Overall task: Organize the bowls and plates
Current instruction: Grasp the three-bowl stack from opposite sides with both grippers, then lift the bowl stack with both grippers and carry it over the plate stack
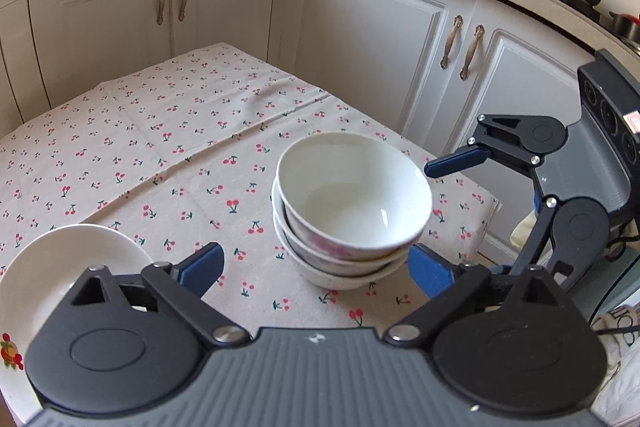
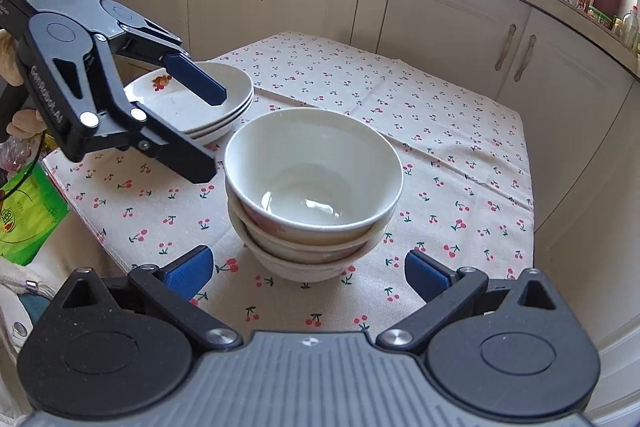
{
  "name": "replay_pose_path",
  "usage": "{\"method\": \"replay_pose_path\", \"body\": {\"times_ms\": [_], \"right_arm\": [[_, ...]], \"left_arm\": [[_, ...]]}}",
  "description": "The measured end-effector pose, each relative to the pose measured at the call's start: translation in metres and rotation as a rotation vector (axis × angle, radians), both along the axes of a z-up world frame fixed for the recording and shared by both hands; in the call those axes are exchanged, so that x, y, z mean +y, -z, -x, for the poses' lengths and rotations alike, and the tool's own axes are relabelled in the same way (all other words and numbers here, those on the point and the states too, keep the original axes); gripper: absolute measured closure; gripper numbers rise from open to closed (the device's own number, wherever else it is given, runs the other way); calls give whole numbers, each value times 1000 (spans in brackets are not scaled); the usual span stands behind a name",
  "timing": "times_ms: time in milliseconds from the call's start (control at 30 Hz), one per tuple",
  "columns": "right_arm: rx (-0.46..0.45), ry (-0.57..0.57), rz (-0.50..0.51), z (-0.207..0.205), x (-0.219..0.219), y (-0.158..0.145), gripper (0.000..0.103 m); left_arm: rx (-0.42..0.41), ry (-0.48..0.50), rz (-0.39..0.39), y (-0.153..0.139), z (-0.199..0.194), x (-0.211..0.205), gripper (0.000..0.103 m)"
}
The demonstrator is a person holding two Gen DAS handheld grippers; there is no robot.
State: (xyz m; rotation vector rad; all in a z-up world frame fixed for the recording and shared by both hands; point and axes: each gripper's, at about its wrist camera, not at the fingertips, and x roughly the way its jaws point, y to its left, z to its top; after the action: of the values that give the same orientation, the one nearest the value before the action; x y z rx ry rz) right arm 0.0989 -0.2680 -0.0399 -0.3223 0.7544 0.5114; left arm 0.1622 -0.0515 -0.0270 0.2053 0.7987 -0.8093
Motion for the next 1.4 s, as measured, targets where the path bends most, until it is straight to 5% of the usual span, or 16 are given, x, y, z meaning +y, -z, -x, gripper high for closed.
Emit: {"method": "replay_pose_path", "body": {"times_ms": [500,767,1033,1233,1400], "right_arm": [[95,26,58,-17,-5,44,0],[148,18,1,-29,-12,52,0],[123,13,-7,-24,-13,52,0],[79,-17,-33,-17,-17,54,0],[8,-123,39,-17,-12,47,0]], "left_arm": [[71,80,-155,54,-9,-30,5],[72,116,-217,64,-21,-41,5],[70,148,-264,67,-24,-47,0],[18,183,-226,69,-20,-40,0],[-34,248,-245,66,-17,-41,1]]}}
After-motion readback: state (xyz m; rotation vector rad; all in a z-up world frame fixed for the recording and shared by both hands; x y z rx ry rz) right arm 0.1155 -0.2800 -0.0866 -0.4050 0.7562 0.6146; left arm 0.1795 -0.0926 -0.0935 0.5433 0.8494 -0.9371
